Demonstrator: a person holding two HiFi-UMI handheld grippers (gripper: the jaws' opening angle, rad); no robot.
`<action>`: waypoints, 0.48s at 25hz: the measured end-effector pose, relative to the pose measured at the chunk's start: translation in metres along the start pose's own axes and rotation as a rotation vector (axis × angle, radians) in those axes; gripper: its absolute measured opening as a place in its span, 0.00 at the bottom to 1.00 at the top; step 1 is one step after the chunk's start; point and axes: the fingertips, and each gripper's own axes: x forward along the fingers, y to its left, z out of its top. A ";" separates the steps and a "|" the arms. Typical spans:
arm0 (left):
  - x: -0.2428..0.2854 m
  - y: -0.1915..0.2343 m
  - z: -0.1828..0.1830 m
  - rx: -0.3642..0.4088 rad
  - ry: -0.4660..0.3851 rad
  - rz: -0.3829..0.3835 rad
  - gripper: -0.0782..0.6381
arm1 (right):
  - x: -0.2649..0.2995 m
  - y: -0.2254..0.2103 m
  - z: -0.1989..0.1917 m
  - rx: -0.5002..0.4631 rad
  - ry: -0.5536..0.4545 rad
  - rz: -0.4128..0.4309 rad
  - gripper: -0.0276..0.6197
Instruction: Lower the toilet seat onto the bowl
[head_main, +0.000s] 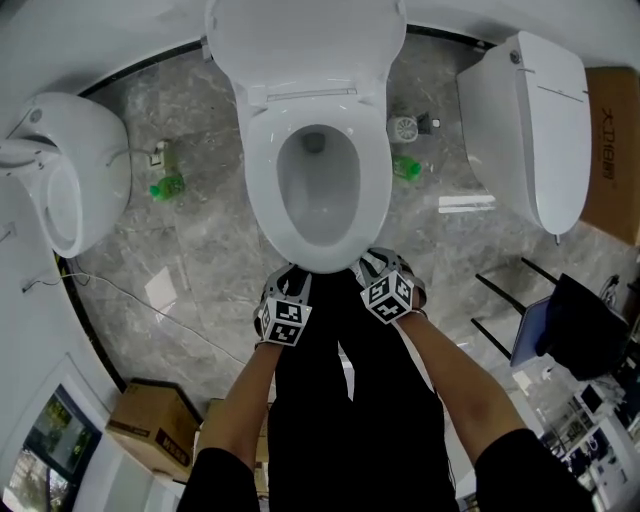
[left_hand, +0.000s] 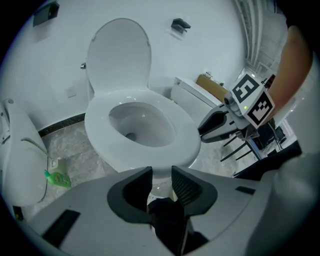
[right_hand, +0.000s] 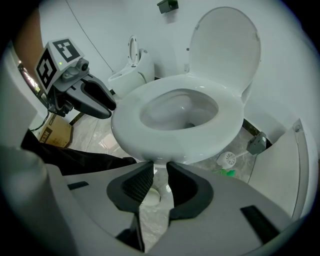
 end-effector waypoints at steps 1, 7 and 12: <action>0.003 0.001 -0.002 -0.003 0.000 -0.001 0.29 | 0.004 0.000 -0.001 0.004 0.001 0.002 0.20; 0.017 0.003 -0.011 -0.028 0.008 0.002 0.29 | 0.019 0.001 -0.008 0.039 0.014 0.015 0.21; 0.032 0.005 -0.018 -0.061 0.014 -0.002 0.31 | 0.033 -0.001 -0.014 0.045 0.045 0.021 0.21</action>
